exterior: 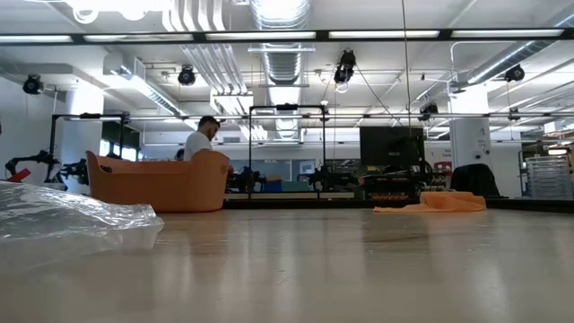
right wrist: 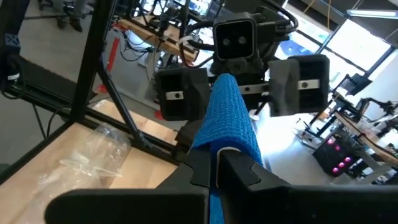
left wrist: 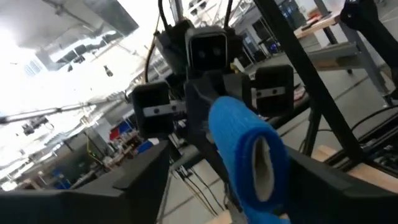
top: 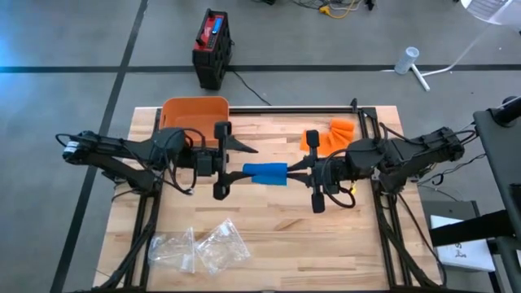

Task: Roll bandage
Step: Roll the blue bandage

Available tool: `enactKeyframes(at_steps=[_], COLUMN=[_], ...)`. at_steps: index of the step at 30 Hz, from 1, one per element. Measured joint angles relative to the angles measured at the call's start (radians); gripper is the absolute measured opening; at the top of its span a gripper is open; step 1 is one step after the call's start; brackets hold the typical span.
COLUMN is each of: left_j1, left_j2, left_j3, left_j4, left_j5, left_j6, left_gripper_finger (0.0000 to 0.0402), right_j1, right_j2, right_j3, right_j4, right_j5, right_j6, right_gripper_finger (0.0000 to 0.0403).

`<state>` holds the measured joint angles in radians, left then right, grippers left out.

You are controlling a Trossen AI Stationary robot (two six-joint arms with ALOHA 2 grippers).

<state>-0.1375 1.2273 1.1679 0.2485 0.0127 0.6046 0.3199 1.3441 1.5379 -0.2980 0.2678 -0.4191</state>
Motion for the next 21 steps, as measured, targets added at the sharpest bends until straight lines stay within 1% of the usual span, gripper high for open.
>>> enactKeyframes(at_steps=[3,8,9,10,11,13,15,19,21], left_j1=[-0.001,-0.001,0.000,0.000,0.000,0.000,0.000,0.000,0.000], left_j2=[0.003,0.005,0.004,0.003,0.002,0.000,-0.003,-0.016,-0.033], left_j3=[0.000,-0.002,-0.002,-0.003,-0.003,-0.003,-0.003,-0.004,-0.004], left_j4=[-0.006,-0.008,-0.009,-0.010,-0.010,-0.010,-0.011,-0.023,-0.042], left_j5=[0.001,0.018,0.031,0.040,0.047,0.049,0.049,0.047,0.045], left_j6=[-0.018,-0.040,-0.046,-0.053,-0.060,-0.066,-0.070,-0.077,-0.083], left_gripper_finger=[0.0181,0.0044,0.0026,0.0018,0.0020,0.0034,0.0038,0.0016,0.0015], right_j1=[0.000,-0.001,-0.001,0.000,0.000,0.000,0.000,0.001,0.003], right_j2=[0.000,-0.002,-0.002,-0.002,-0.002,-0.002,-0.002,-0.006,-0.017], right_j3=[0.000,0.000,0.000,0.000,0.000,0.000,0.000,0.000,0.002], right_j4=[0.002,0.002,-0.001,-0.004,-0.006,-0.006,-0.006,-0.018,-0.032], right_j5=[-0.003,0.001,-0.001,-0.002,-0.005,-0.005,-0.002,0.025,0.037], right_j6=[0.000,0.000,0.000,0.000,0.000,0.011,0.016,0.015,0.016], right_gripper_finger=[0.0003,0.0003,0.0003,0.0003,0.0003,0.0004,0.0012,0.0054,0.0081])
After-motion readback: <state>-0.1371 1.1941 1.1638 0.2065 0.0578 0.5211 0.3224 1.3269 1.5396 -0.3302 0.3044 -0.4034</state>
